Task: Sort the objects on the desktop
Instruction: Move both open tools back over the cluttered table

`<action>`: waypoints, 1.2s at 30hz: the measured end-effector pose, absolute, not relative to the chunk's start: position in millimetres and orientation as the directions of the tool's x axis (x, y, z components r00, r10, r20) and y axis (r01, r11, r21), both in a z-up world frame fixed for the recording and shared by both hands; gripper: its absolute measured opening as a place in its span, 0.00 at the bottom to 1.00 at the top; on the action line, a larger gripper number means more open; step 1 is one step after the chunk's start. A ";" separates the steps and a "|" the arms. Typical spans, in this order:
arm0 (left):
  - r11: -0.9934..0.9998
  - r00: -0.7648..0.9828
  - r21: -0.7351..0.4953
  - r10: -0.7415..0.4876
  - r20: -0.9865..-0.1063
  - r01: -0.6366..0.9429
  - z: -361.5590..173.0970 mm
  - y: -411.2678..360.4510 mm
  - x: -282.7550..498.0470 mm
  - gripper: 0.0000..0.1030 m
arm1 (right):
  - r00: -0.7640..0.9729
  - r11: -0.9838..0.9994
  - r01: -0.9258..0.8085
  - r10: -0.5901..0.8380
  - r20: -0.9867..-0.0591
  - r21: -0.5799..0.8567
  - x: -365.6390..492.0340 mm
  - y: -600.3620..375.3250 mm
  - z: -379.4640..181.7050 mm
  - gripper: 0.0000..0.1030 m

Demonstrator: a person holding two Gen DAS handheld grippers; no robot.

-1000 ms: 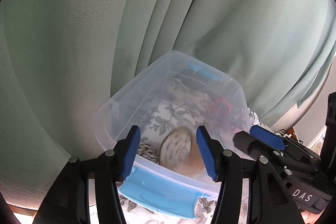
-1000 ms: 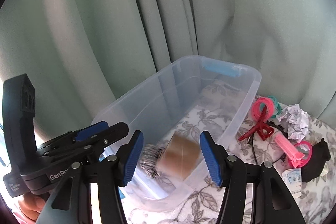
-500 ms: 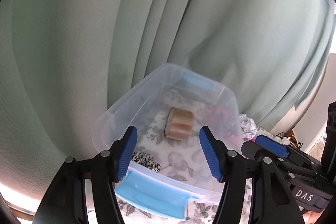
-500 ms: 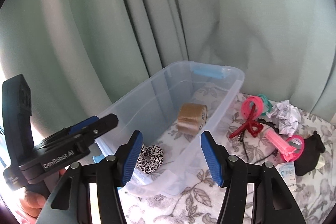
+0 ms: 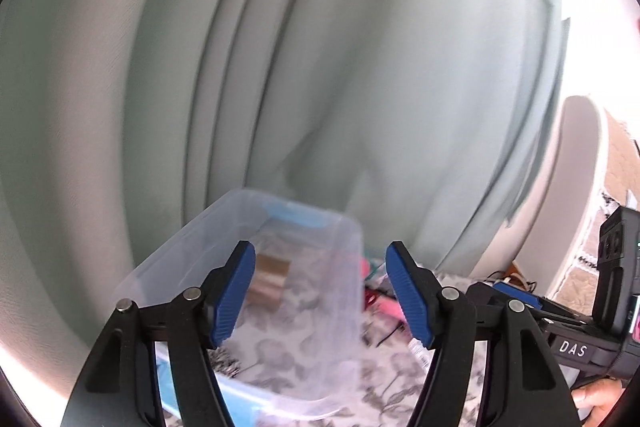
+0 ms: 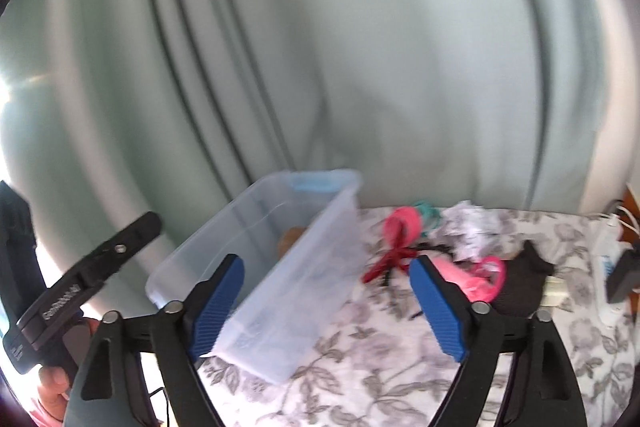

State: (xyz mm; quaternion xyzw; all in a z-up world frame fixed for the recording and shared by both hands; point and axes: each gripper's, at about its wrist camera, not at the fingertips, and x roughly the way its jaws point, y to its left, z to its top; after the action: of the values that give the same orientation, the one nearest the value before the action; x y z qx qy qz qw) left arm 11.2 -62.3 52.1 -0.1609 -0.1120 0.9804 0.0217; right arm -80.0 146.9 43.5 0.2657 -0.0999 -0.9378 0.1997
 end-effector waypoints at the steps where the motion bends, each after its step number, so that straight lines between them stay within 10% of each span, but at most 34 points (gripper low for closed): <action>1: -0.975 -0.950 -0.221 0.085 -0.299 -0.018 53.3 -56.4 12.1 0.67 | -0.790 -0.904 0.303 -0.415 -0.450 0.301 -78.1 157.2 43.0 0.94; 14: -0.978 -0.912 -0.091 0.209 -0.353 -0.189 45.1 52.9 -9.4 0.67 | -0.918 -0.934 0.142 -0.248 -0.309 0.328 -34.5 267.6 26.7 1.00; 36: -0.968 -0.795 -0.112 0.247 -0.554 -0.223 -22.6 111.1 -70.8 0.67 | -0.865 -0.891 -0.072 -0.168 -0.472 0.449 -47.2 358.4 -41.7 1.00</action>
State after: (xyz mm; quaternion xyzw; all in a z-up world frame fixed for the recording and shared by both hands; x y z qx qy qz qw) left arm -70.8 111.1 -22.6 -0.2952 -0.0204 0.9471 0.1240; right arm -47.2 358.4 -41.7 0.2581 -0.2325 -0.9374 0.0257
